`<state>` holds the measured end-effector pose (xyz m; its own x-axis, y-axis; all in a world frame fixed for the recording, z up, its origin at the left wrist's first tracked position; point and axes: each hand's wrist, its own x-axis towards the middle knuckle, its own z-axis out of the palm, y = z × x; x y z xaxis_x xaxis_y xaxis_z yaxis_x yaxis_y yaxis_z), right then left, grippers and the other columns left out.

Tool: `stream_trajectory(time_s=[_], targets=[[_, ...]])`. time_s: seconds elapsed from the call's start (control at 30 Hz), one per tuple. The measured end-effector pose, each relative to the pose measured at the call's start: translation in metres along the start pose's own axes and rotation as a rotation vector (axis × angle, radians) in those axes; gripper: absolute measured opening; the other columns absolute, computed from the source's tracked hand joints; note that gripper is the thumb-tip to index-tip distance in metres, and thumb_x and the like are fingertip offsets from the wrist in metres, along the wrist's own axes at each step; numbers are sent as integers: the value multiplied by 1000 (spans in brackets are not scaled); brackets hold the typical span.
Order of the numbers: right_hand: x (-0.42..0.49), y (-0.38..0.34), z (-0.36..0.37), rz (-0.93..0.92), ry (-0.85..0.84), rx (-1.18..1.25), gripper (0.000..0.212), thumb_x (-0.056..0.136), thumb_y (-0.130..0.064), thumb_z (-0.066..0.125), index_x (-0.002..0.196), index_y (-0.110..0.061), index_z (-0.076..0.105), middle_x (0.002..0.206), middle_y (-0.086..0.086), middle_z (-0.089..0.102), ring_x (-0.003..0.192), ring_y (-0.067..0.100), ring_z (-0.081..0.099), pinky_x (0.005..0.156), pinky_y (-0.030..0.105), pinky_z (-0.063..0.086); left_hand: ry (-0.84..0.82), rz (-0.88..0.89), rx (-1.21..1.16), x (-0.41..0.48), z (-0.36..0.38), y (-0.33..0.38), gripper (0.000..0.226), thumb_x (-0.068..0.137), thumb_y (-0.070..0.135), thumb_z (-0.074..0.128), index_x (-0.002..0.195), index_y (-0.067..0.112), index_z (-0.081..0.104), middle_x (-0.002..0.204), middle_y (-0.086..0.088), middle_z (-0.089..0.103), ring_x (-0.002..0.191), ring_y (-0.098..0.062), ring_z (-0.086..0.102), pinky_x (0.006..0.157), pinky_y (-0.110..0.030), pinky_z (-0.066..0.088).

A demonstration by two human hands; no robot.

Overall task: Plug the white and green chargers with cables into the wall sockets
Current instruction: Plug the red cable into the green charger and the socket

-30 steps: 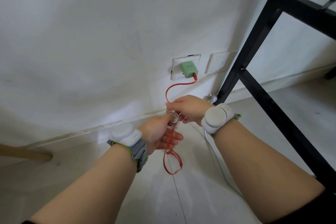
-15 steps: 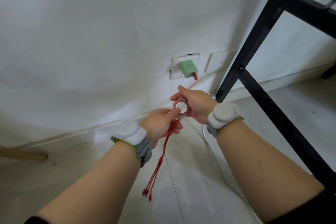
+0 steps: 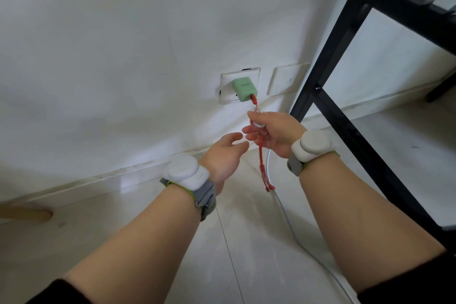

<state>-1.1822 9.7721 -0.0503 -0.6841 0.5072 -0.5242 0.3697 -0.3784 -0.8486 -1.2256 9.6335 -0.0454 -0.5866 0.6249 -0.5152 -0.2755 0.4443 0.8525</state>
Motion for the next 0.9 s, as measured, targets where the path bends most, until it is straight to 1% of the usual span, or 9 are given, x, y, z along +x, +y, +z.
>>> stream_trajectory(time_s=[0.07,0.23,0.33,0.43,0.47,0.53,0.63,0.77,0.9], targets=[[0,-5,3,-62,63,7,16,88,-25,63,90,-10,57,75,9,66,51,13,57,48,20,45,24,-7,14,1,-5,0,44,89,25,53,133,23,47,128,-4,56,117,-20,52,106,-36,39],[1,-10,10,-147,128,-88,31,87,-23,62,112,-6,54,78,9,65,57,19,61,51,25,47,-11,-55,-113,-4,-11,6,31,93,21,50,124,16,52,104,-5,64,93,-21,59,82,-29,43],[-1,-16,5,-138,159,-215,48,83,-30,66,123,-10,49,78,3,63,68,18,63,63,27,55,-15,-51,-122,-5,-12,6,28,93,21,49,120,15,54,98,-5,64,87,-21,59,76,-28,43],[0,-22,-1,-265,265,-534,65,79,-37,69,134,-19,39,106,0,57,90,16,60,79,29,50,-12,-56,-121,-5,-14,6,26,94,20,48,119,15,55,95,-5,65,85,-22,60,75,-28,44],[1,-23,-1,-303,287,-586,69,78,-39,69,137,-22,36,117,1,54,99,18,58,85,31,49,-4,-57,-118,-5,-16,5,26,94,19,48,118,15,55,94,-5,65,84,-21,60,75,-28,44],[4,-24,6,-351,306,-609,70,78,-41,67,138,-23,35,123,2,55,105,21,58,90,37,50,18,-55,-120,-3,-20,4,25,94,17,48,117,14,56,92,-4,66,83,-21,61,75,-28,45],[11,-21,20,-421,371,-672,61,82,-41,63,135,-19,42,114,0,62,100,21,61,85,38,51,48,-51,-120,-3,-27,4,24,93,16,47,116,14,57,89,-3,66,83,-21,62,79,-30,45],[18,-21,27,-485,496,-755,45,86,-41,58,120,-12,52,104,2,66,96,25,61,72,33,47,71,-50,-107,-4,-37,2,22,94,17,46,112,16,59,91,-4,67,84,-21,63,82,-31,47],[22,-22,26,-514,486,-778,37,88,-39,58,110,-10,56,85,-1,57,85,25,58,68,32,44,90,-47,-109,-3,-45,1,17,94,17,46,103,17,61,88,-4,67,82,-21,64,80,-31,47]])
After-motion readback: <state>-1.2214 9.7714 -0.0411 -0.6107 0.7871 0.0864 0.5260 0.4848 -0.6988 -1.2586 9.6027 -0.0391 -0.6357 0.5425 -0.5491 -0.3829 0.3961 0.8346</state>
